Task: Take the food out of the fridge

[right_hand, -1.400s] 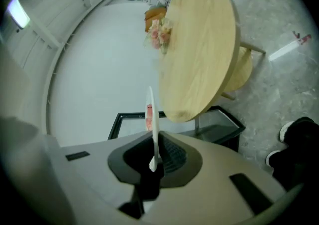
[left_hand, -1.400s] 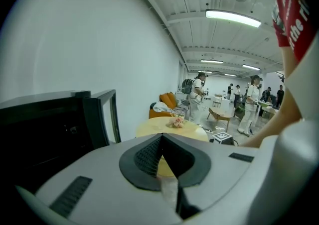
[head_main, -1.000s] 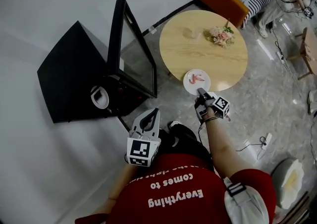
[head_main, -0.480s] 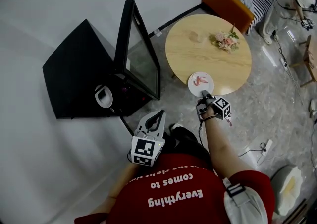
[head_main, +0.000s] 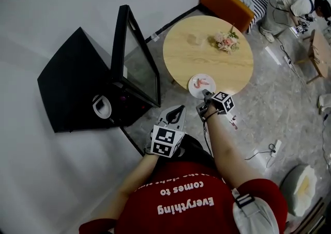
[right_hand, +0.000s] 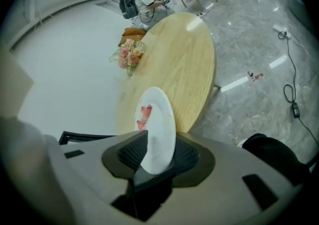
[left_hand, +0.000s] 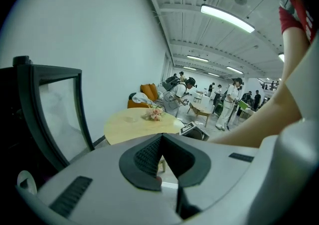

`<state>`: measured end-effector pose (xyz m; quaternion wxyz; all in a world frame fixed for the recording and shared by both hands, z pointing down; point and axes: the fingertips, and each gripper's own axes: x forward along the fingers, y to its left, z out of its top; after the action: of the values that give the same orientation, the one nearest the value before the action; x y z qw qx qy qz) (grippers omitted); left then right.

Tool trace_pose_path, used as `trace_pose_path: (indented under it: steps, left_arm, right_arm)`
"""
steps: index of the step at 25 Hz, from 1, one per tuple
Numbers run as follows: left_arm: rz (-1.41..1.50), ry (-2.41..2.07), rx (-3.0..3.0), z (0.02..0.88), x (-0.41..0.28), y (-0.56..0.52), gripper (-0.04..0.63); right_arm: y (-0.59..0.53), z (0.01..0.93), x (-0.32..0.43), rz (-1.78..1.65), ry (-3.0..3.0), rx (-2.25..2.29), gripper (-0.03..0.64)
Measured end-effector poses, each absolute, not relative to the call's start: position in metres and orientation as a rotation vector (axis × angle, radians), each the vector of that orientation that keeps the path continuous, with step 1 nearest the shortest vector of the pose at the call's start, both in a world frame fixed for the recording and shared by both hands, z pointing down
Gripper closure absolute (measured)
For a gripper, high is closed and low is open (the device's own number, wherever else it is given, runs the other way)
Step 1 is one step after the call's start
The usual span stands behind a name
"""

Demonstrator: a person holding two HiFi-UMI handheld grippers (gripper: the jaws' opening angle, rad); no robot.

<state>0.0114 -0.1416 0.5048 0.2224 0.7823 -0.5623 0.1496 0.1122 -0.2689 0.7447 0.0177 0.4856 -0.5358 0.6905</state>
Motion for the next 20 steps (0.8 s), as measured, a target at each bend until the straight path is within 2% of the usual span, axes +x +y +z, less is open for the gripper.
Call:
trace_pose_path:
  steps: [2,8,11,15,20]
  left_arm:
    - [0.423,-1.532,2.159,0.512,0.017,-0.15,0.589]
    - [0.445,-1.488,2.155,0.529,0.03,-0.166,0.589]
    - [0.444,-1.469,2.141,0.538,0.03,-0.17,0.589]
    - [0.437,-1.449,2.104,0.557,0.028,-0.173,0.589]
    - [0.465,-1.44,2.106,0.568,0.022,-0.176,0.589]
  right_arm:
    - [-0.271,0.743,0.107,2.063,-1.627,1.48,0.468]
    - [-0.267,0.746,0.106,1.584,-1.487,1.387,0.432]
    - [-0.266,0.746,0.112,1.464,-1.43,1.345,0.404]
    - [-0.266,0.752,0.123,1.375,-1.405,1.262,0.385]
    - [-0.279,0.754,0.151,1.056,-1.387,1.245,0.385]
